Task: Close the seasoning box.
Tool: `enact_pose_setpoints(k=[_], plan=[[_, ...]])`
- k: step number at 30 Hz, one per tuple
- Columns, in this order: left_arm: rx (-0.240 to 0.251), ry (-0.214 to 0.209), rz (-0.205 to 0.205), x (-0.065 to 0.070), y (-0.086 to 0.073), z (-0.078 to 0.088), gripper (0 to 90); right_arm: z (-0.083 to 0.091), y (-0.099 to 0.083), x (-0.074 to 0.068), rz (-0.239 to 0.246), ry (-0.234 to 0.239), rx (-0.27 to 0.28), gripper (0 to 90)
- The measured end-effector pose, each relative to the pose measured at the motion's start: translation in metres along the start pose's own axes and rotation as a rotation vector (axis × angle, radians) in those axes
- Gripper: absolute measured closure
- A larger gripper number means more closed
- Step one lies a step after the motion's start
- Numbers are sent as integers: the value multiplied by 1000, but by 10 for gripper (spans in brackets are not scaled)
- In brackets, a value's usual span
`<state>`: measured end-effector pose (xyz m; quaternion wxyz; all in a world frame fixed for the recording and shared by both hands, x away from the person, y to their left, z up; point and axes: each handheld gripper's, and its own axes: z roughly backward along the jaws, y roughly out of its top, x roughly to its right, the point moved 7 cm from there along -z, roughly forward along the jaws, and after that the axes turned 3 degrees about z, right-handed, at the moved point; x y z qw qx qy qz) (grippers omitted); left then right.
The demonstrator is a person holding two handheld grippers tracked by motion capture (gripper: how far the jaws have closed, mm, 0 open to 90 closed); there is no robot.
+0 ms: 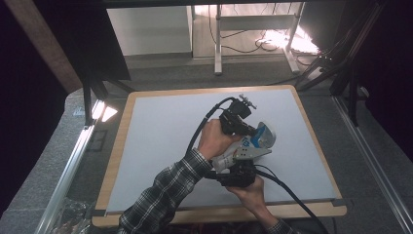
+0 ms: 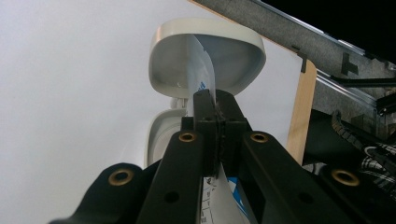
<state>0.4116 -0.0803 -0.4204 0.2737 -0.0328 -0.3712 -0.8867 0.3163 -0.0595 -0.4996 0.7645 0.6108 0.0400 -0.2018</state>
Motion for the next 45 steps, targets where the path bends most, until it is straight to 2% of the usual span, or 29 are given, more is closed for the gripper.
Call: enact_pose_setpoints(k=[45], plan=[[45, -15, -27, 2, -9, 1, 890, -2, -15, 9, 31, -48, -61, 501]])
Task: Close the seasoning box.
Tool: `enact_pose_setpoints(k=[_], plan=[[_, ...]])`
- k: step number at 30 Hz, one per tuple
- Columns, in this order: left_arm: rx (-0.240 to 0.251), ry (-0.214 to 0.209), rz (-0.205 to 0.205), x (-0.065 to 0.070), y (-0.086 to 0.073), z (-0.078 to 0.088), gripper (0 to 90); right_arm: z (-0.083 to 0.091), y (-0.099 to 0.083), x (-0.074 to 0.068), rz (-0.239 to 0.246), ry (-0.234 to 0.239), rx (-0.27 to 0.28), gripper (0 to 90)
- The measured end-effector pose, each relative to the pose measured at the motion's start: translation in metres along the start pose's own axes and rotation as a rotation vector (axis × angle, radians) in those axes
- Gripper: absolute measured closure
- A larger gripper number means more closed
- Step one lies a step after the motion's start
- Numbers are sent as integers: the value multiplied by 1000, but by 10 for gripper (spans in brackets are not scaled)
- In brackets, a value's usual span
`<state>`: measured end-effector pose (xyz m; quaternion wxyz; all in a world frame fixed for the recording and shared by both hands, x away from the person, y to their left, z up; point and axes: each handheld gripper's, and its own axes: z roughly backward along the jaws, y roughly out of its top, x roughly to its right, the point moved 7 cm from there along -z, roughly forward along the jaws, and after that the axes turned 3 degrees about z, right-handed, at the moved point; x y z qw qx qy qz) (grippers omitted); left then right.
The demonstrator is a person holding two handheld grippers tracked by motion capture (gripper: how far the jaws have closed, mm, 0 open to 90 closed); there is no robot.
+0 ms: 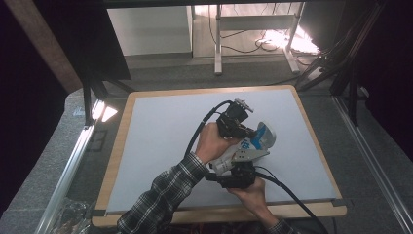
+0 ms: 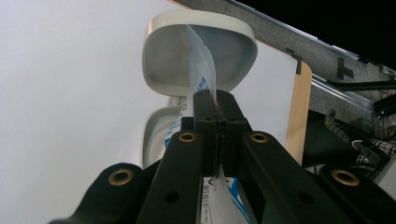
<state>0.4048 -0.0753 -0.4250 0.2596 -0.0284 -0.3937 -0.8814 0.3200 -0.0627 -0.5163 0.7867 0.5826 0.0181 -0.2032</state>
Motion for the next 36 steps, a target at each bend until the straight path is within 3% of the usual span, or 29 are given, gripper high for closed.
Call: enact_pose_setpoints(k=[23, 36], plan=[[39, -10, -11, 1, -5, 10, 887, -1, -5, 6, 27, -40, -22, 487], [53, -17, -6, 1, -8, 16, 888, -3, -9, 8, 20, -47, -40, 477]])
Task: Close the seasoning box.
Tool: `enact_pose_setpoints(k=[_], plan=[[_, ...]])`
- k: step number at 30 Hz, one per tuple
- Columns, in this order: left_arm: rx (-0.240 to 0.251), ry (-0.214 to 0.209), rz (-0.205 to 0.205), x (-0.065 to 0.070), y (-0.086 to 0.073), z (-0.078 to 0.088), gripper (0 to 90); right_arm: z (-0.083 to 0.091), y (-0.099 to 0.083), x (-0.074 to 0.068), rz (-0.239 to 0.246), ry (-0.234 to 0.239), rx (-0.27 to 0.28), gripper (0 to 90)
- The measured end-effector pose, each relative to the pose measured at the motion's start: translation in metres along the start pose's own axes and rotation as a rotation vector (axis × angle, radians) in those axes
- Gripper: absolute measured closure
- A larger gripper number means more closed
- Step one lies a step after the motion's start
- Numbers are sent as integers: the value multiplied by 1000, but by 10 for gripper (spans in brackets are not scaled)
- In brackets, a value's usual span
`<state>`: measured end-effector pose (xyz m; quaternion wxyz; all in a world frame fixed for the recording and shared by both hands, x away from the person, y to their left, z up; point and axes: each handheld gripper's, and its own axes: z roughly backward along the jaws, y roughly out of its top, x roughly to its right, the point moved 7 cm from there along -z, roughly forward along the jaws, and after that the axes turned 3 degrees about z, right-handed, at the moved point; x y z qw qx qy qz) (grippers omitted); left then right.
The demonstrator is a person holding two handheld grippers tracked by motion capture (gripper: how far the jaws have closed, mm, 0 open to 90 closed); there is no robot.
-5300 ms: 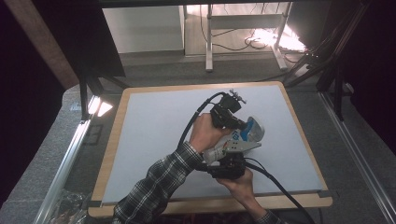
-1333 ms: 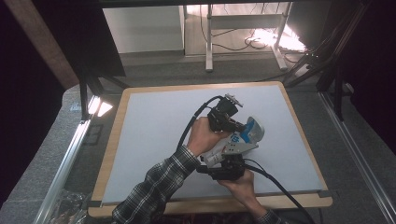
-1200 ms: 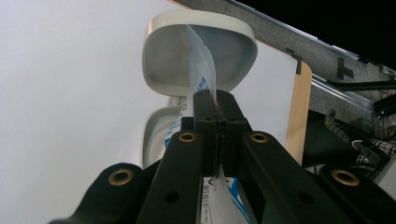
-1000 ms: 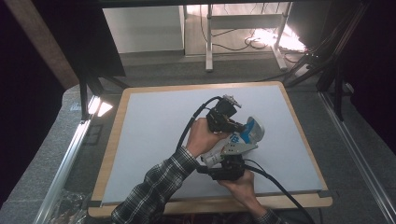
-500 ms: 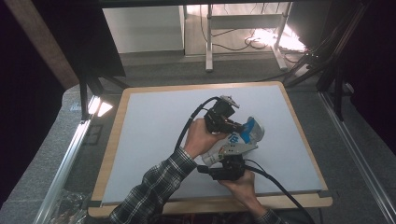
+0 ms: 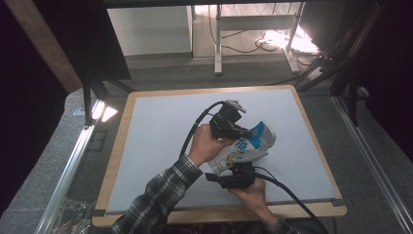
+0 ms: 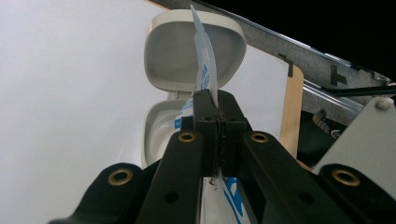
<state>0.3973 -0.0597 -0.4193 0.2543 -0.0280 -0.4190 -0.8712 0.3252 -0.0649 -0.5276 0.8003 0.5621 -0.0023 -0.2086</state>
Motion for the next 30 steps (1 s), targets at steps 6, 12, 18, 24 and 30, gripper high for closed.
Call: enact_pose_setpoints(k=[6, 12, 18, 24, 30], plan=[[-1, 5, 3, 0, -2, 4, 888, -1, -2, 2, 7, -9, -13, 469], [0, 12, 9, -3, -6, 9, 889, -2, -5, 3, 12, -15, -28, 467], [3, 13, 11, -4, -8, 12, 890, -3, -7, 4, 9, -21, -40, 463], [4, 19, 13, -7, -11, 17, 891, -3, -8, 7, 2, -28, -50, 460], [12, 22, 18, -10, -15, 22, 891, -4, -11, 8, -7, -28, -61, 457]])
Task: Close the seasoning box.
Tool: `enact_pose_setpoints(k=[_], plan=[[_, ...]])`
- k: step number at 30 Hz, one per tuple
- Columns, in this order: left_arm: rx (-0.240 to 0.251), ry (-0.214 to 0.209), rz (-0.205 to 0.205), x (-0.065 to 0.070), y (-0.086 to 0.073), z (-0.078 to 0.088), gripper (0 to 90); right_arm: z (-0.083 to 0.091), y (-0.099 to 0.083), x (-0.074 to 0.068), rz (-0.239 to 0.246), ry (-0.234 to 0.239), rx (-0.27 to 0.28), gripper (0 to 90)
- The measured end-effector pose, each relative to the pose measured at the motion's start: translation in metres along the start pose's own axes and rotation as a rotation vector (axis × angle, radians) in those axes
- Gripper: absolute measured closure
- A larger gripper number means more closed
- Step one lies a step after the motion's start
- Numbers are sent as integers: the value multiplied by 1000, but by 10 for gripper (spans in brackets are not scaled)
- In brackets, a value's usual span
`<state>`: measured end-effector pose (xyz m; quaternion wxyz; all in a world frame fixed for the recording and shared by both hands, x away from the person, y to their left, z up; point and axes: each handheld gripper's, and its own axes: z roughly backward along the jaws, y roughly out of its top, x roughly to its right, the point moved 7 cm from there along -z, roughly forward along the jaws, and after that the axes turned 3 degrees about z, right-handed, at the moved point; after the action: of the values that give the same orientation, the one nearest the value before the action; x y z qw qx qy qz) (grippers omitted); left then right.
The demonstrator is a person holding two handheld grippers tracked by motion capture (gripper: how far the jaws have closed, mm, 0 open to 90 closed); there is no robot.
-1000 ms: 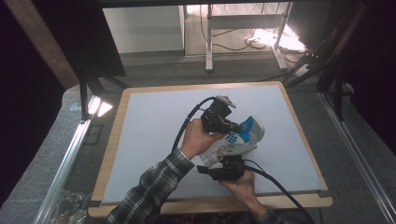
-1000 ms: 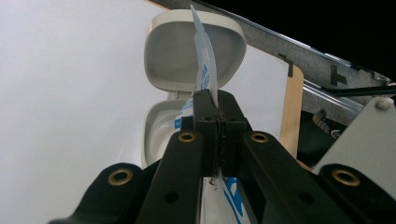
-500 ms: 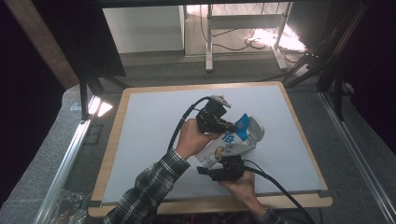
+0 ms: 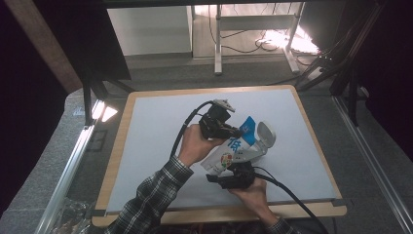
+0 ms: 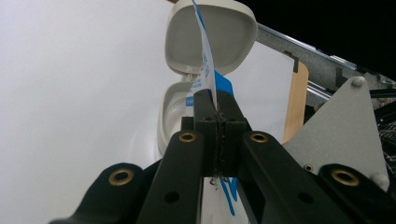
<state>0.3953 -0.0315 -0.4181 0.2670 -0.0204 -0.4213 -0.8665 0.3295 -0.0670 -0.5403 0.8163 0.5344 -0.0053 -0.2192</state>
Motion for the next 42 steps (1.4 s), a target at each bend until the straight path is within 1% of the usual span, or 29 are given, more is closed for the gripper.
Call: enact_pose_setpoints(k=[7, 10, 16, 20, 25, 26, 30, 31, 32, 37, 39, 40, 42], plan=[[9, 4, 10, -3, -5, 6, 891, -1, -3, 2, 9, -10, -16, 451], [11, 8, 14, -4, -6, 8, 892, -2, -4, 3, 1, -9, -22, 447], [13, 16, 17, -6, -8, 13, 891, -2, -5, 4, 1, -14, -31, 444], [6, 24, 12, -9, -12, 17, 891, -2, -7, 7, -10, -18, -40, 442], [11, 32, 16, -13, -15, 22, 892, -1, -9, 8, -8, -23, -46, 442], [11, 32, 11, -13, -16, 23, 892, -1, -9, 8, -10, -26, -47, 442], [18, 44, 17, -16, -19, 26, 893, 1, -10, 10, -7, -40, -56, 441], [15, 48, 11, -17, -19, 27, 893, 1, -11, 10, -8, -42, -58, 442], [22, 49, 20, -17, -20, 28, 893, 1, -11, 10, -10, -43, -62, 441], [35, 64, 20, -22, -23, 31, 893, 2, -15, 11, -5, -53, -73, 441], [40, 78, 34, -24, -26, 33, 893, 3, -17, 12, -3, -57, -80, 442], [38, 81, 27, -26, -28, 34, 893, 4, -17, 12, -6, -58, -83, 442], [40, 87, 29, -29, -30, 35, 893, 6, -18, 12, -4, -60, -79, 441]])
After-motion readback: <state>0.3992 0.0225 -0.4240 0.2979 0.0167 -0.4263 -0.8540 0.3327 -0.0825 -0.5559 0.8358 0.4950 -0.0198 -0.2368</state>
